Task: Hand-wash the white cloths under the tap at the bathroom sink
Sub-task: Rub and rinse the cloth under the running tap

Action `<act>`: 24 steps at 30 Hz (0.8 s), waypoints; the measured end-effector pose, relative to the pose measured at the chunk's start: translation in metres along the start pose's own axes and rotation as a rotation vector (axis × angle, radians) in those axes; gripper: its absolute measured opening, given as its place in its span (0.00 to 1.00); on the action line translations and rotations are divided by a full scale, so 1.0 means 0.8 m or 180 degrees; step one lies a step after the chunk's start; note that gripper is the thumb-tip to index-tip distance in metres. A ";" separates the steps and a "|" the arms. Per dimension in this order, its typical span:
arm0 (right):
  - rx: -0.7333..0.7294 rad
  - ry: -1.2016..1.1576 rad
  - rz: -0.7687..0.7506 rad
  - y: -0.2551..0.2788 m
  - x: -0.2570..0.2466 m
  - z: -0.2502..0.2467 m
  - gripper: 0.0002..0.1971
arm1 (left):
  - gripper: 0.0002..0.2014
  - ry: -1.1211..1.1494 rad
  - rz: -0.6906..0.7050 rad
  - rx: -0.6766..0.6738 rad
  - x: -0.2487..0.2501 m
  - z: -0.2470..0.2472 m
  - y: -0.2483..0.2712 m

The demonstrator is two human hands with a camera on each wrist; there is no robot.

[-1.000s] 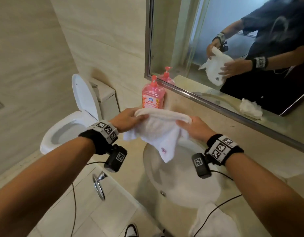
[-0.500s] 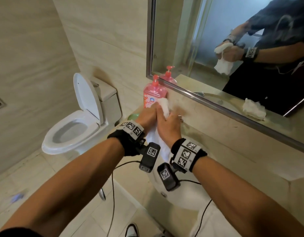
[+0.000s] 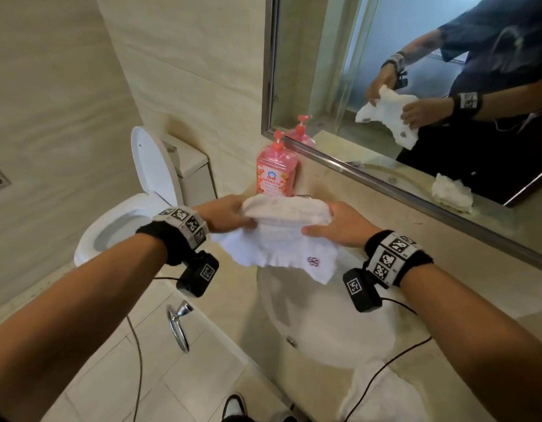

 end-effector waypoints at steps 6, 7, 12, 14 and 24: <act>0.1396 -0.1777 0.0749 0.002 -0.012 0.019 0.12 | 0.22 0.2493 -0.0120 0.1067 0.009 0.019 -0.010; 0.1403 -0.1870 0.0785 0.000 -0.030 0.029 0.13 | 0.27 0.2778 -0.0340 0.1092 0.013 0.027 -0.014; 0.1518 -0.1933 0.0932 -0.014 -0.078 0.033 0.22 | 0.24 0.3321 -0.0354 0.1105 0.058 0.062 -0.021; 0.1549 -0.1956 0.1102 -0.015 -0.072 0.033 0.22 | 0.22 0.3084 -0.0267 0.1118 0.067 0.065 -0.016; 0.0907 -0.0988 0.0602 -0.015 -0.050 0.010 0.24 | 0.25 0.1478 -0.0197 -0.0155 0.052 0.059 0.000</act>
Point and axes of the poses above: each hand's wrist, its own y-axis away from the middle knuckle, its own z-axis out of the palm, x = y × z, the point moved 6 cm from there along -y, towards the middle knuckle, and after that the axes turned 13 degrees about y, right-handed, at the moved point
